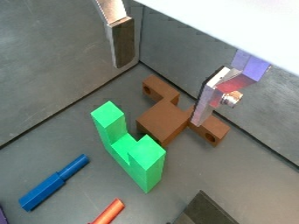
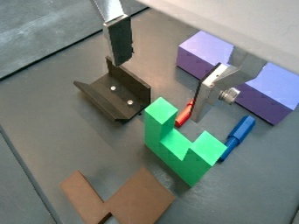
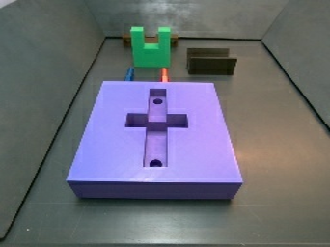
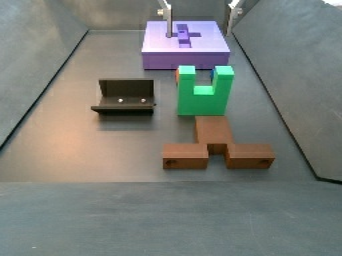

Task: Pick up the green object. Move up. Move to above the board. Insert the green object.
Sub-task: Pick up the green object.

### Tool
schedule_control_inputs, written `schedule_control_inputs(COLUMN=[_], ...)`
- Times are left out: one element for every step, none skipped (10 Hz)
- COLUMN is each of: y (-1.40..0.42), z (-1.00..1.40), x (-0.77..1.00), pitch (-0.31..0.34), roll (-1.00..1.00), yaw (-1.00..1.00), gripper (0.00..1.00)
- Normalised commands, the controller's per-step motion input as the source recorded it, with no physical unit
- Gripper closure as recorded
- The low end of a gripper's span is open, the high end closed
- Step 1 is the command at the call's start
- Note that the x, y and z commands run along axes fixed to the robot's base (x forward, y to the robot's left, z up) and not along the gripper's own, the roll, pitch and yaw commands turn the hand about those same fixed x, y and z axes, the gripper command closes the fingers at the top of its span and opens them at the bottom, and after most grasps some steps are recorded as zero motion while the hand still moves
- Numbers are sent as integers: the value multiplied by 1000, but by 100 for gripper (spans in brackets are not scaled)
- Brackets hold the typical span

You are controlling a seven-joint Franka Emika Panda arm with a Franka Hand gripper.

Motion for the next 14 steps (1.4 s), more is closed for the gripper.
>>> schedule_control_inputs(y=[-157, -280, -49, -354, -131, -69, 0, 80, 0, 0, 0, 0, 0, 0], z=[0, 0, 0, -377, -914, -951, -957, -820, -611, -566, -363, -306, -349, -320], x=[0, 0, -17, 40, 837, 1000, 1000, 440, 320, 0, -140, -146, -77, -26], pitch=[0, 0, 0, -19, 0, 0, 0, 3, 36, 0, 0, 0, 0, 0], roll=[0, 51, 0, -94, -93, -86, -83, -14, 0, 3, -4, -41, -27, 0], yaw=[0, -23, 29, 0, -60, 0, 0, 77, 34, 74, 0, 0, 0, 0], gripper=[0, 0, 0, 0, 0, 0, 0, 0, 0, 0, 0, 0, 0, 0])
